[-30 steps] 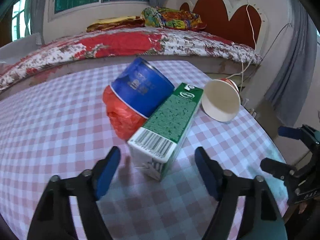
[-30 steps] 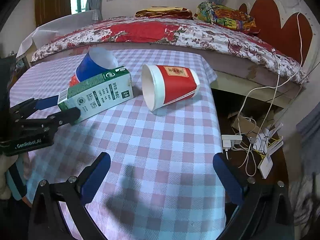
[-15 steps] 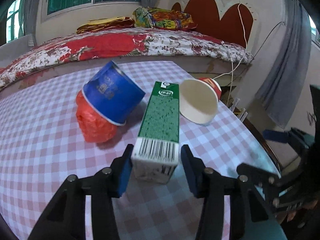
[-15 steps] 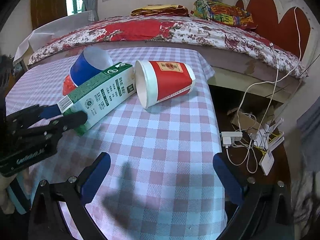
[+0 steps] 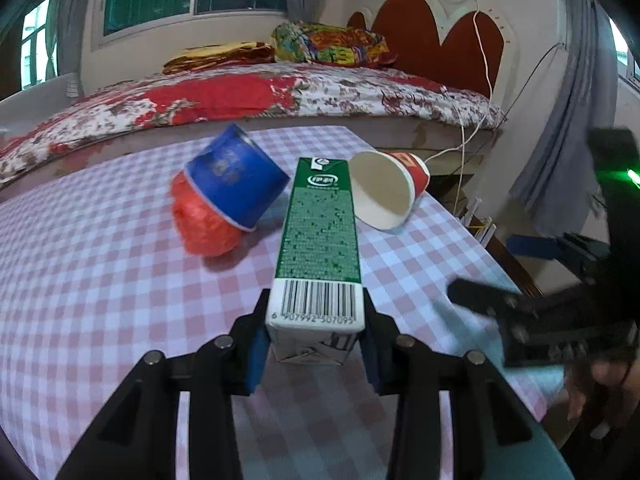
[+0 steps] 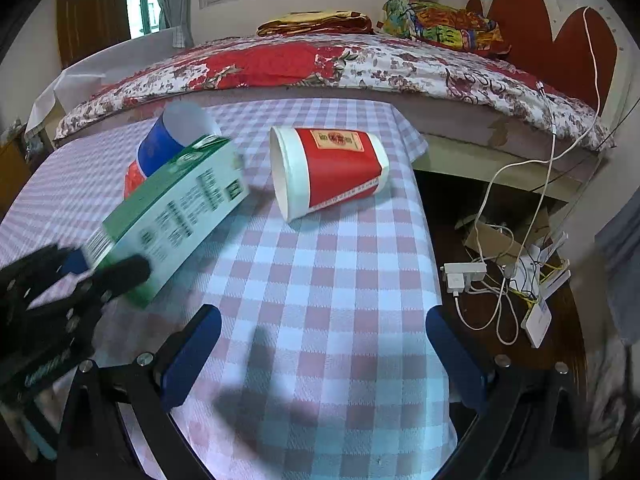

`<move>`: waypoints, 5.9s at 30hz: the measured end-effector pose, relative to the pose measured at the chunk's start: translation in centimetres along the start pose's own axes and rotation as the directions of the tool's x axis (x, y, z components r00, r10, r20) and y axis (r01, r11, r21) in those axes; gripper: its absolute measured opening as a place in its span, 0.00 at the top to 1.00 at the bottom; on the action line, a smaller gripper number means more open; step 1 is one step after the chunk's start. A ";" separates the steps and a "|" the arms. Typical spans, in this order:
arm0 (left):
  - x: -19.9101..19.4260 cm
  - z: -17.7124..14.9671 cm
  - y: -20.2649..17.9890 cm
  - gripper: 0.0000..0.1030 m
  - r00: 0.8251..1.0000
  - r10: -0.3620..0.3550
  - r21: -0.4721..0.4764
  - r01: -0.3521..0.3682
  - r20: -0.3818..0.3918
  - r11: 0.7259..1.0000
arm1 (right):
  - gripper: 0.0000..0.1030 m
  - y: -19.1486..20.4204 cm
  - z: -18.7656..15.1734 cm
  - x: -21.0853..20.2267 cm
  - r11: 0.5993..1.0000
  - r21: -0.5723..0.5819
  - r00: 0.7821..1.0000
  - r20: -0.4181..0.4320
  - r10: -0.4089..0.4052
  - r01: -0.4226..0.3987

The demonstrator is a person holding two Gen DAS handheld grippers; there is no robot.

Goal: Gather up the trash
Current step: 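Grasp the green milk carton with the left tool while the right tool grasps the red paper cup, then lift the milk carton and red paper cup off the table, then carry the milk carton and red cup over the black bucket and release both, then move both tools back over the table toward the blue cup and red bag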

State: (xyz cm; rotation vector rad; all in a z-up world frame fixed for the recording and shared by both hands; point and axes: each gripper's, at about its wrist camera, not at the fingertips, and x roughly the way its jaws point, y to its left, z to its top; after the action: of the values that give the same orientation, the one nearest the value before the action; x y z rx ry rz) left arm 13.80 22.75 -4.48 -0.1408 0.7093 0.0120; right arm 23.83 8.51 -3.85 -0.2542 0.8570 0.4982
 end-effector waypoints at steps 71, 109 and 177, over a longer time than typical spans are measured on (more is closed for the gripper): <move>-5.0 -1.0 6.5 0.61 0.983 0.177 -0.190 -0.166 0.041 0.968 | 0.97 -0.6 3.0 1.9 0.996 0.061 0.995 0.080 0.053 -0.058; -1.8 -0.2 -19.0 0.61 0.982 -0.190 0.137 0.191 -0.021 0.972 | 0.97 -20.3 -13.4 -13.1 0.937 0.317 0.978 0.099 -0.184 0.144; 7.5 -4.4 -34.3 0.00 0.929 -0.189 0.328 0.295 -0.318 0.897 | 0.00 -32.9 -25.2 -8.1 0.838 0.348 0.899 -0.290 -0.329 0.419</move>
State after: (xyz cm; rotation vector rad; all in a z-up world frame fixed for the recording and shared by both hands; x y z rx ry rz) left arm 18.66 -12.05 -8.38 0.1376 0.9599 -0.3912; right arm 19.73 -32.48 -12.99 -0.0912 1.0748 -0.0878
